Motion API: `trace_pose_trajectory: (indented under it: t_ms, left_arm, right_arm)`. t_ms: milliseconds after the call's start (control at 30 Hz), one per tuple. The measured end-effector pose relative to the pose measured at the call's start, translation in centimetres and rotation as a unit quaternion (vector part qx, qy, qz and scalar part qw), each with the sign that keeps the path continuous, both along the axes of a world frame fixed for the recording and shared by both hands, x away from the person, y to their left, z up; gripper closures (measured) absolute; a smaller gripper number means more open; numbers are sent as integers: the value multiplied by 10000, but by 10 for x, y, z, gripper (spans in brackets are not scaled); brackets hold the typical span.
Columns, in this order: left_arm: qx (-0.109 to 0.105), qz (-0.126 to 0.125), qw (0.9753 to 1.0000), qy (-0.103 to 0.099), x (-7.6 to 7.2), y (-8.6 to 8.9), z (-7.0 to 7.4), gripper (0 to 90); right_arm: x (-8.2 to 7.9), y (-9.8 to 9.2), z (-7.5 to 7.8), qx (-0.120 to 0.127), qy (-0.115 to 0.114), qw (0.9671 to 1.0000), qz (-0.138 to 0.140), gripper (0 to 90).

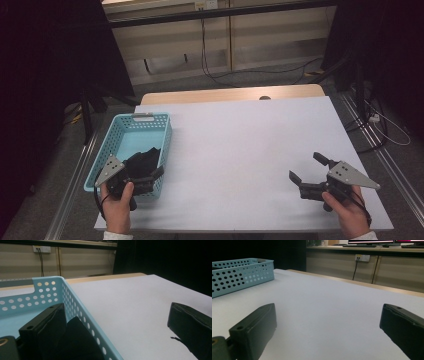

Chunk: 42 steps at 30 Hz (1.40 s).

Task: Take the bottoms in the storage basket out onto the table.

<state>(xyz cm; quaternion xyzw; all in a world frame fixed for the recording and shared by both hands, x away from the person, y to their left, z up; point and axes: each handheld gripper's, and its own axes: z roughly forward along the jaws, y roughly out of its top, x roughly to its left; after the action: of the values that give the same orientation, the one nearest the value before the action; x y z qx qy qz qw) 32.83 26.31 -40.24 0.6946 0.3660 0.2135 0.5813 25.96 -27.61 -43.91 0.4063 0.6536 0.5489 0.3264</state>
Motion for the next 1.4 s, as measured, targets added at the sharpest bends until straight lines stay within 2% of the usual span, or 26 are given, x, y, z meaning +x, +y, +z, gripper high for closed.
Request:
trace_pose_trajectory:
  t_ms: [600, 967, 1200, 1333, 1400]
  left_arm:
    - [8, -44, 10000, 8, 3, -3, 3, 21]
    - [41, -12, 10000, -68, 5, -2, 11, 22]
    - [64, -100, 9999, -59, 7, -5, 13, 22]
    - [30, -119, 9999, -105, 7, -4, 21, 22]
    - [141, -184, 9996, -155, 9, -3, 25, 22]
  right_arm:
    - [-3, -5, 1, 32, 4, 10000, 3, 0]
    - [-3, -4, 0, 21, 40, 10000, 76, 0]
    - [-1, -4, 0, -25, 40, 10000, 58, 0]
    - [-1, -4, 0, -34, 30, 10000, 37, 0]
    - [-1, -4, -1, -43, 37, 10000, 44, 0]
